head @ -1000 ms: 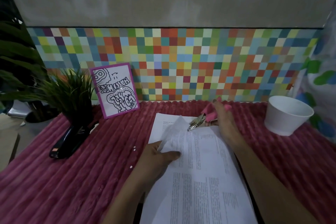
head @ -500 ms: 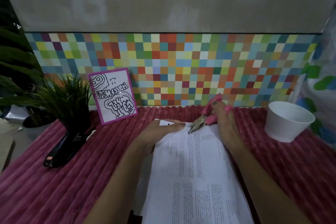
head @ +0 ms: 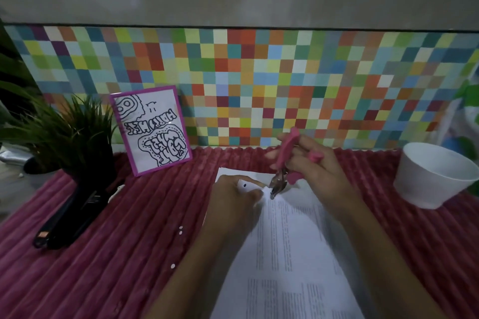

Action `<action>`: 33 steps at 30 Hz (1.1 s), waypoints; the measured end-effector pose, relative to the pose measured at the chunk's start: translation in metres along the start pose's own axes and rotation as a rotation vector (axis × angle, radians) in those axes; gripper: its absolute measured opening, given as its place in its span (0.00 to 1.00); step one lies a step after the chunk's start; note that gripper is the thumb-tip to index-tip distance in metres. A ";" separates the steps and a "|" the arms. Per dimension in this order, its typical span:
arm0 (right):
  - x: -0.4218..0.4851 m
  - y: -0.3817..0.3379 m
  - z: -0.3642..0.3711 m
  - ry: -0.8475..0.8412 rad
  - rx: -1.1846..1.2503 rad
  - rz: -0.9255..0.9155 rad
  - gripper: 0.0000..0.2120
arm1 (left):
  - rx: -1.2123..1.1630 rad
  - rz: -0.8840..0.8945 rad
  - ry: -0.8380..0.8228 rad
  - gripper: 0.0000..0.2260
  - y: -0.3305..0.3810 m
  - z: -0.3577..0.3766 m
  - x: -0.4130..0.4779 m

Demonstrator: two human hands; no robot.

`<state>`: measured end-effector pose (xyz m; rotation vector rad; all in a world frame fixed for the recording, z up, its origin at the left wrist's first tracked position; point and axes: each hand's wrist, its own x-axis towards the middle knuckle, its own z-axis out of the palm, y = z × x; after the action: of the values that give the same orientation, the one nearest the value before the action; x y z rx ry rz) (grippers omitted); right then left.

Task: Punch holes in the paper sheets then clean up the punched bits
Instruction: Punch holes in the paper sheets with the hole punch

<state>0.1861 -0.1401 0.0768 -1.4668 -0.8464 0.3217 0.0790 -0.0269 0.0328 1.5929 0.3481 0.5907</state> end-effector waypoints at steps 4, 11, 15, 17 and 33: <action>0.006 0.002 0.013 0.174 0.143 0.146 0.10 | -0.071 0.030 0.017 0.19 -0.003 -0.006 -0.001; 0.004 0.006 0.011 0.320 0.306 0.203 0.09 | -0.189 -0.120 0.065 0.17 0.004 -0.007 0.001; 0.002 0.006 0.008 0.345 0.318 0.226 0.08 | -0.017 -0.073 0.138 0.14 0.002 -0.006 0.001; 0.003 0.006 0.005 0.351 0.298 0.244 0.07 | 0.107 -0.033 0.141 0.15 0.003 -0.006 0.001; 0.004 0.007 0.006 0.391 0.210 0.141 0.06 | 0.376 0.016 0.183 0.06 0.007 0.001 -0.001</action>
<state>0.1875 -0.1319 0.0705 -1.3356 -0.3842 0.2117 0.0781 -0.0292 0.0390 1.9063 0.6114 0.7159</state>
